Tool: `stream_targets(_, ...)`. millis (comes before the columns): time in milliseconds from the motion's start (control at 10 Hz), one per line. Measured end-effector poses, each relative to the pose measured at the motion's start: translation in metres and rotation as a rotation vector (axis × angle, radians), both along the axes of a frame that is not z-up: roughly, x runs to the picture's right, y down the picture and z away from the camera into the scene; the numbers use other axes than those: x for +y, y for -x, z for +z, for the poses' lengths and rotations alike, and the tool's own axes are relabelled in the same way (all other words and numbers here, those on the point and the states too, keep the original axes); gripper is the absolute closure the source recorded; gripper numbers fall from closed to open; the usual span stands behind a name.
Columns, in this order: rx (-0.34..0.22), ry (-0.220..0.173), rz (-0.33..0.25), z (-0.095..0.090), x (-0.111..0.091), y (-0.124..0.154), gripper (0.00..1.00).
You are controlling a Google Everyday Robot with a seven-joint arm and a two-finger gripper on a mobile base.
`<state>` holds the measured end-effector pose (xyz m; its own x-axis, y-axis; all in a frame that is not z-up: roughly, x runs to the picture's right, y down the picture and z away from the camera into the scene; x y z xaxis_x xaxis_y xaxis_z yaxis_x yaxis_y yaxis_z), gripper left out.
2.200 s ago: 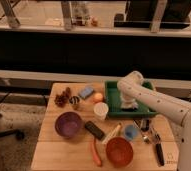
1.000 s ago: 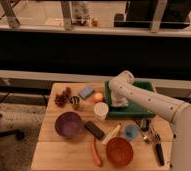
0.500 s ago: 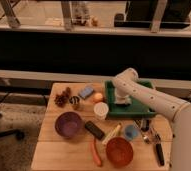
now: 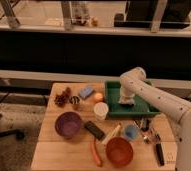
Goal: Wipe tray with towel
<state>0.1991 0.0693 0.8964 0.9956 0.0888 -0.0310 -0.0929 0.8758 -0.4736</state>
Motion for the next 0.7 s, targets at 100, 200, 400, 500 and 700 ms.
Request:
stream_targets(100,-0.009,0.000,0.009,-0.002,0.001,-0.001,1.00)
stream_targets(200,-0.023,0.001,0.017,-0.004,0.002,-0.001,1.00)
stream_targets(400,-0.087,0.008,0.039,-0.013,0.005,0.007,1.00)
stream_targets(500,-0.108,0.013,0.051,-0.016,0.006,0.009,1.00)
stream_targets(700,-0.157,0.026,0.072,-0.022,0.007,0.012,1.00)
